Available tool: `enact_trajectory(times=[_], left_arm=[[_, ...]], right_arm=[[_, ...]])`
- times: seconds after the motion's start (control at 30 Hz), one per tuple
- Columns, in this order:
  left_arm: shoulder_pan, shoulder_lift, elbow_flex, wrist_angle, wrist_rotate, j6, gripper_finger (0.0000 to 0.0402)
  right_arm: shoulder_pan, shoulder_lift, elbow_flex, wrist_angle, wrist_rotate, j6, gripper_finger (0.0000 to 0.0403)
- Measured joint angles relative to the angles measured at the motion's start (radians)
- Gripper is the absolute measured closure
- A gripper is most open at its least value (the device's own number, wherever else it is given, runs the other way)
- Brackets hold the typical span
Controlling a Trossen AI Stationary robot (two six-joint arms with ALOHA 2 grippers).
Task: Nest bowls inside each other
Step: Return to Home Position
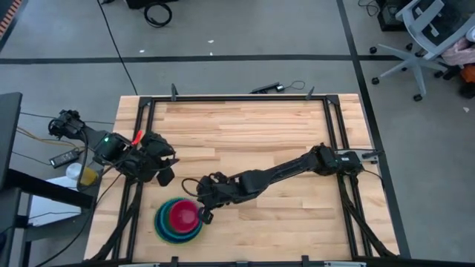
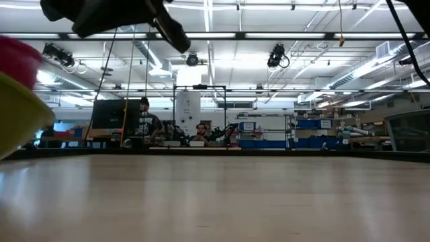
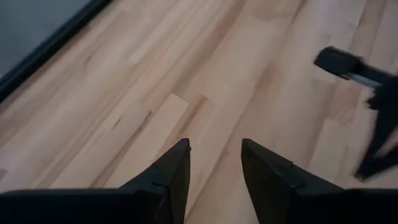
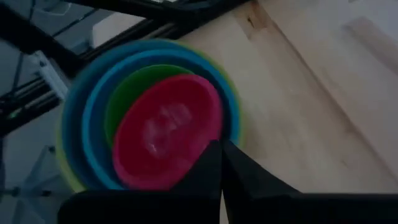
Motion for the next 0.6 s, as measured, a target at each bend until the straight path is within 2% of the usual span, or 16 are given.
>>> enact_trajectory(times=[0.2,0.4,0.5,0.6], left_arm=[[0.0,-0.001,0.0,0.014,-0.034,0.002,0.0258],[0.0,-0.001,0.0,0.054,-0.035,-0.007,0.0258],[-0.001,0.0,0.0,0.117,0.025,0.001,0.0258],[-0.015,0.009,-0.019,0.214,0.151,0.042,0.0258]], right_arm=[[-0.005,-0.022,-0.004,-0.011,-0.037,-0.064,0.0394],[-0.005,0.054,-0.004,0.101,-0.204,-0.078,0.0396],[-0.003,0.064,-0.017,0.176,-0.262,-0.079,0.0396],[-0.005,0.054,-0.041,0.263,-0.278,-0.082,0.0397]])
